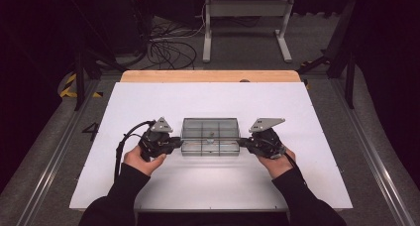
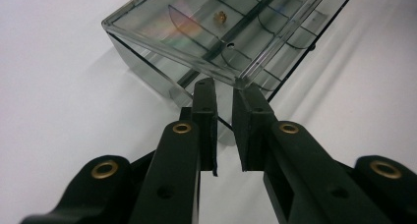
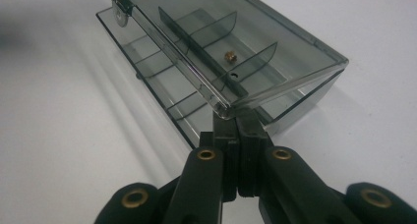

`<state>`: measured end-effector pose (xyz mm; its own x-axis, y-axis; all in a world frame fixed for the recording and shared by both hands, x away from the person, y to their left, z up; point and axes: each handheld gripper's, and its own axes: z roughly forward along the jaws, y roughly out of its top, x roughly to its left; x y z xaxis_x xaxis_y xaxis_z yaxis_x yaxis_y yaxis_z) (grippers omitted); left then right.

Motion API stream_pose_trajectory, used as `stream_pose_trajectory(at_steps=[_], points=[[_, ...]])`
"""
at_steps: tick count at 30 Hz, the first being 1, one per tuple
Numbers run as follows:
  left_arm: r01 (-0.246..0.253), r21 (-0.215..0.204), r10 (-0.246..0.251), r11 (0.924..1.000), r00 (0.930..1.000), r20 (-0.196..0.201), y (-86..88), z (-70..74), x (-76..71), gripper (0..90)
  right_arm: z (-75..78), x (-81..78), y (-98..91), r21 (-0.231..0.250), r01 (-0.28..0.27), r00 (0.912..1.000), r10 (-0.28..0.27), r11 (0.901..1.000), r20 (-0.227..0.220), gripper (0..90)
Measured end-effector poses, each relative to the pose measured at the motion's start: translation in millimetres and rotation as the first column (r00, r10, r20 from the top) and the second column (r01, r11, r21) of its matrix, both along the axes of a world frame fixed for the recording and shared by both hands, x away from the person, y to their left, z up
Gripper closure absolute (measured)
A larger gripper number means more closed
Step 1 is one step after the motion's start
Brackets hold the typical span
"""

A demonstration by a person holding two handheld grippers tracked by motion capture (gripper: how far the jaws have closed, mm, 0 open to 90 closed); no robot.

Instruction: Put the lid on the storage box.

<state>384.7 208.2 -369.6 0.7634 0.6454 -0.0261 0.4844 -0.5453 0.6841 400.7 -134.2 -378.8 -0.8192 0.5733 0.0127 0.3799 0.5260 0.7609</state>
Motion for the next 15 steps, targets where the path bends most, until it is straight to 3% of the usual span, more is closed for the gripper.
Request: stream_pose_trajectory(at_steps=[4,15], points=[[0.002,0.003,-0.002,1.0000,0.9998,-0.018,1.4,-2.0,-0.8,80.2,-1.2,-2.1,0.8,-0.024,-0.005,1.0000,0.005,0.9997,-0.004,89.5],[0.026,0.065,-0.024,0.9976,0.9994,-0.024,-5.2,-5.3,-7.7,80.3,-7.1,-5.3,-0.1,-0.060,-0.018,0.9994,0.016,0.9981,-0.032,89.5]])
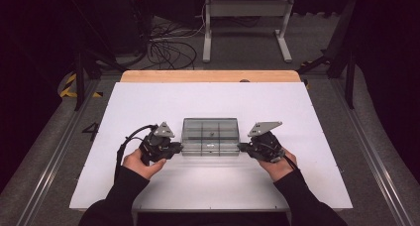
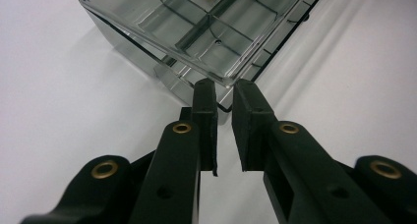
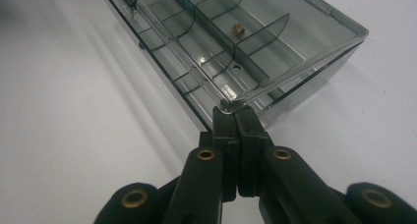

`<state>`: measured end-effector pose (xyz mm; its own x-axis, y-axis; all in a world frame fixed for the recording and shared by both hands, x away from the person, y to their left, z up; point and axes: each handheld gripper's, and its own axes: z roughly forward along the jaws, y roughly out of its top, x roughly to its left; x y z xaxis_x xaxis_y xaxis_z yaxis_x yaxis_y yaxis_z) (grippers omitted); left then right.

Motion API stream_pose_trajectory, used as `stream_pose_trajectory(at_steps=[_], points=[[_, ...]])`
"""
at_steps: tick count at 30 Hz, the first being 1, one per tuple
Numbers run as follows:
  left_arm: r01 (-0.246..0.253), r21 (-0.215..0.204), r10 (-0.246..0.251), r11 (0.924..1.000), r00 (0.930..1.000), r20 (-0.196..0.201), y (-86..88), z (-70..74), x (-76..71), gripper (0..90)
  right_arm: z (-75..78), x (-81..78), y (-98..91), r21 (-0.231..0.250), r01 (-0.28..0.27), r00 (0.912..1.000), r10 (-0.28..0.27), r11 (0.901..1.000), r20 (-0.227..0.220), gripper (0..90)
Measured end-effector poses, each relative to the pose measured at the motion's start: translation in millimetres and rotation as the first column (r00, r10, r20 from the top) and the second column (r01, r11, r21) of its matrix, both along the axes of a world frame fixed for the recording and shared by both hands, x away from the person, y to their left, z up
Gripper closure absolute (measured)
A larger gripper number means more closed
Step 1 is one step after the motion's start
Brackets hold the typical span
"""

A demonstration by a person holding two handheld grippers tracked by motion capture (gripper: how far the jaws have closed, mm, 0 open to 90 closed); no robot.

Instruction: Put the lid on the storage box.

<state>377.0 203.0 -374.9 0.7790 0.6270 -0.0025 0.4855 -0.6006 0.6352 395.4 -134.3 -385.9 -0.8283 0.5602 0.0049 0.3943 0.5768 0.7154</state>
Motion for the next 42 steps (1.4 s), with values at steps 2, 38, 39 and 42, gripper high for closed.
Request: stream_pose_trajectory(at_steps=[2,38,39,42], points=[[0.004,0.012,-0.004,0.9999,1.0000,-0.001,-0.8,-0.6,-0.7,80.3,-1.0,-0.5,0.1,-0.009,-0.002,1.0000,0.002,1.0000,-0.001,89.5],[0.018,0.068,-0.014,0.9975,0.9980,-0.062,-1.3,-8.2,0.1,75.9,-5.6,-5.7,-4.8,-0.064,0.004,0.9998,-0.005,0.9979,-0.021,85.3],[0.016,0.070,-0.012,0.9974,0.9978,-0.065,-1.0,-7.7,-0.2,75.6,-5.4,-5.7,-5.0,-0.066,0.004,0.9998,-0.006,0.9978,-0.019,85.1],[0.011,0.060,-0.008,0.9982,0.9986,-0.052,0.8,-5.7,-1.0,74.1,-4.9,-5.7,-5.2,-0.067,0.005,0.9999,-0.006,0.9978,-0.015,84.4]])
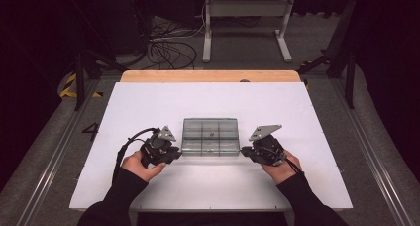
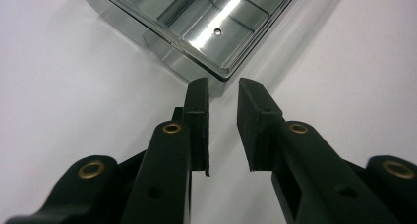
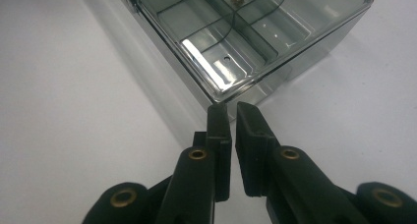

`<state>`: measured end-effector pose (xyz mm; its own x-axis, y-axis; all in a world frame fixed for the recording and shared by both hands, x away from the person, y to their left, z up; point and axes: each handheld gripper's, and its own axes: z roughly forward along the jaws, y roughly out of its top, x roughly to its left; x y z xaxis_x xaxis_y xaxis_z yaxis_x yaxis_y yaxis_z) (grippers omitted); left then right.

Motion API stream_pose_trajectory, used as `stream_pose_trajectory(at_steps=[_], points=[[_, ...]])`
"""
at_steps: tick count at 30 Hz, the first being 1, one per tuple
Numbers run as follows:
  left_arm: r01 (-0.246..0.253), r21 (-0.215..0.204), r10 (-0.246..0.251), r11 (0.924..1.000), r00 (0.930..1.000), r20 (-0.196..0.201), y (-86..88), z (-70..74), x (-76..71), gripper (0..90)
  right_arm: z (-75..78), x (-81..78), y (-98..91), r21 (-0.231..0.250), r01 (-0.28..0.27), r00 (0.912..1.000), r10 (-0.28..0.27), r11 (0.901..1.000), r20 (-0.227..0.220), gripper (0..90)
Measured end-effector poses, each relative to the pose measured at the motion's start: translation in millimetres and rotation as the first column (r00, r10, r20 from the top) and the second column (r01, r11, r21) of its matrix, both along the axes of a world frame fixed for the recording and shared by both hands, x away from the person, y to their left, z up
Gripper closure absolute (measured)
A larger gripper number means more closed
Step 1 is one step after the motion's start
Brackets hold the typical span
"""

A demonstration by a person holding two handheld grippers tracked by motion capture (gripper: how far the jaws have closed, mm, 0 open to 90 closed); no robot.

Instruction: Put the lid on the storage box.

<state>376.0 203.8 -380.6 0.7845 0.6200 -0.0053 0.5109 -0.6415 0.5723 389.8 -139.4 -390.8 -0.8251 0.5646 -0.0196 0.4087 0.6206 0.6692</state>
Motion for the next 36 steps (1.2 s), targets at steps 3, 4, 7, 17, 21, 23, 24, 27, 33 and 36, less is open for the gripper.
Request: stream_pose_trajectory(at_steps=[3,4,7,17,21,23,24,27,33,36], points=[[-0.013,-0.025,0.014,0.9996,0.9998,0.014,2.4,3.0,-1.7,71.3,1.9,-0.3,-1.1,0.001,-0.001,1.0000,0.001,1.0000,0.010,83.3],[-0.014,-0.034,0.015,0.9993,0.9996,0.022,3.1,4.2,-2.4,70.8,3.1,-0.4,-1.7,0.005,0.002,1.0000,-0.002,1.0000,0.008,82.8],[-0.021,-0.054,0.023,0.9983,0.9988,0.043,5.2,8.0,-5.0,69.3,6.5,-1.1,-4.0,0.023,0.004,0.9999,-0.004,0.9997,0.016,80.1],[-0.049,-0.175,0.070,0.9834,0.9906,0.117,17.8,19.1,-13.3,58.9,20.0,-3.2,-11.5,0.135,0.008,0.9995,-0.012,0.9908,0.031,58.2],[-0.029,-0.214,0.066,0.9763,0.9842,0.164,20.6,22.8,-16.6,52.2,23.9,-6.0,-15.5,0.176,-0.005,0.9981,-0.006,0.9844,0.062,48.5],[-0.023,-0.221,0.064,0.9750,0.9819,0.178,21.5,23.8,-18.6,45.7,26.1,-7.7,-17.4,0.195,-0.013,0.9969,-0.002,0.9808,0.079,44.0],[-0.022,-0.224,0.064,0.9744,0.9809,0.184,22.3,24.3,-20.0,44.2,27.2,-8.7,-18.3,0.205,-0.019,0.9965,0.002,0.9786,0.084,41.8],[-0.020,-0.238,0.071,0.9711,0.9757,0.208,25.7,25.3,-22.8,37.9,29.1,-11.5,-21.5,0.228,-0.033,0.9948,0.010,0.9732,0.101,36.7],[-0.007,-0.292,0.079,0.9564,0.9690,0.234,33.3,26.9,-28.8,26.4,30.7,-15.9,-29.3,0.266,-0.047,0.9903,0.011,0.9629,0.138,24.0],[0.001,-0.330,0.084,0.9441,0.9665,0.243,38.6,25.4,-32.2,23.1,30.1,-17.3,-32.2,0.291,-0.065,0.9887,0.022,0.9544,0.148,16.7]])
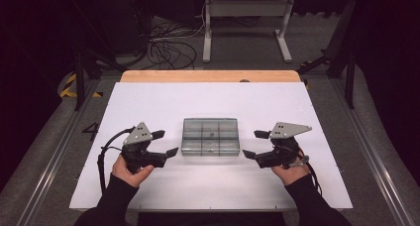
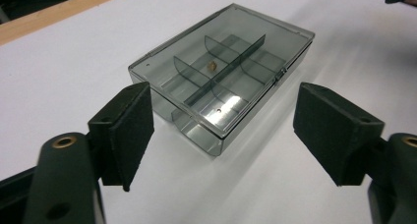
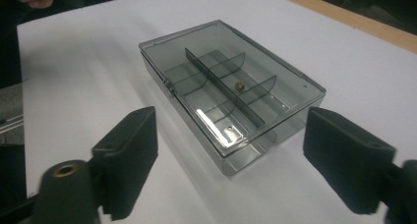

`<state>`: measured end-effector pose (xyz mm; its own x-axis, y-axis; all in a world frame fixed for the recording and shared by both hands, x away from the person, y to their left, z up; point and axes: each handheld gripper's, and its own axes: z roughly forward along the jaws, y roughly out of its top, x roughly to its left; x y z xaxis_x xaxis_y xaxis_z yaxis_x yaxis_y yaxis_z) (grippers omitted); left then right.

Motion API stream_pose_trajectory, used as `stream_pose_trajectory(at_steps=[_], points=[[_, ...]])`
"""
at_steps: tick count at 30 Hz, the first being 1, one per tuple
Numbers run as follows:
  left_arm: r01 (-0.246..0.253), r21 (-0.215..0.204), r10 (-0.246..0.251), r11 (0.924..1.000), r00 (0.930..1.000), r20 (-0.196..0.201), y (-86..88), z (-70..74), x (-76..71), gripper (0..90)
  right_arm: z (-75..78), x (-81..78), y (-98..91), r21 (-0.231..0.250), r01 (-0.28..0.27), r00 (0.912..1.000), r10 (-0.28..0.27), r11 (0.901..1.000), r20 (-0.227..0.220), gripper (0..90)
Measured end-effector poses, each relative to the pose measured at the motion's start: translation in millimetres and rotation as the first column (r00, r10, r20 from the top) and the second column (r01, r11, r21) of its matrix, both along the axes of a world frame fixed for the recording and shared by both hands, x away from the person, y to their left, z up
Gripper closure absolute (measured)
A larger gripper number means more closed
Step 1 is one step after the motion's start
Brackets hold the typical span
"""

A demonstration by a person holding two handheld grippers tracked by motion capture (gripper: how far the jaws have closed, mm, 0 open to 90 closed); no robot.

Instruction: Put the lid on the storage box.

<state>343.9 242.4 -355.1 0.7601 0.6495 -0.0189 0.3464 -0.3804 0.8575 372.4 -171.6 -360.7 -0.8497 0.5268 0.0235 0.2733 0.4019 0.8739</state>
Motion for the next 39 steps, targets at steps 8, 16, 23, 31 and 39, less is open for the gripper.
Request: stream_pose_trajectory(at_steps=[8,16,23,31,39], points=[[-0.007,-0.053,0.009,0.9986,0.9991,0.041,13.2,-2.0,-10.3,19.2,-0.3,-4.6,-5.4,0.041,-0.032,0.9990,0.031,0.9986,0.032,10.0],[-0.035,-0.059,0.040,0.9976,0.9962,0.077,22.6,-8.1,-22.7,12.9,-3.6,-10.4,-13.4,0.090,-0.044,0.9967,0.037,0.9950,0.072,7.2],[-0.048,-0.044,0.052,0.9979,0.9947,0.088,25.5,-15.2,-27.0,11.9,-10.7,-12.2,-18.3,0.091,-0.043,0.9971,0.037,0.9950,0.066,6.5],[-0.045,-0.051,0.049,0.9977,0.9948,0.089,24.8,-18.9,-30.3,10.9,-14.4,-12.6,-21.2,0.093,-0.050,0.9957,0.042,0.9944,0.082,5.4],[-0.044,-0.054,0.048,0.9975,0.9959,0.077,25.4,-20.7,-30.5,11.1,-14.3,-13.2,-19.6,0.090,-0.051,0.9954,0.044,0.9946,0.085,5.4]])
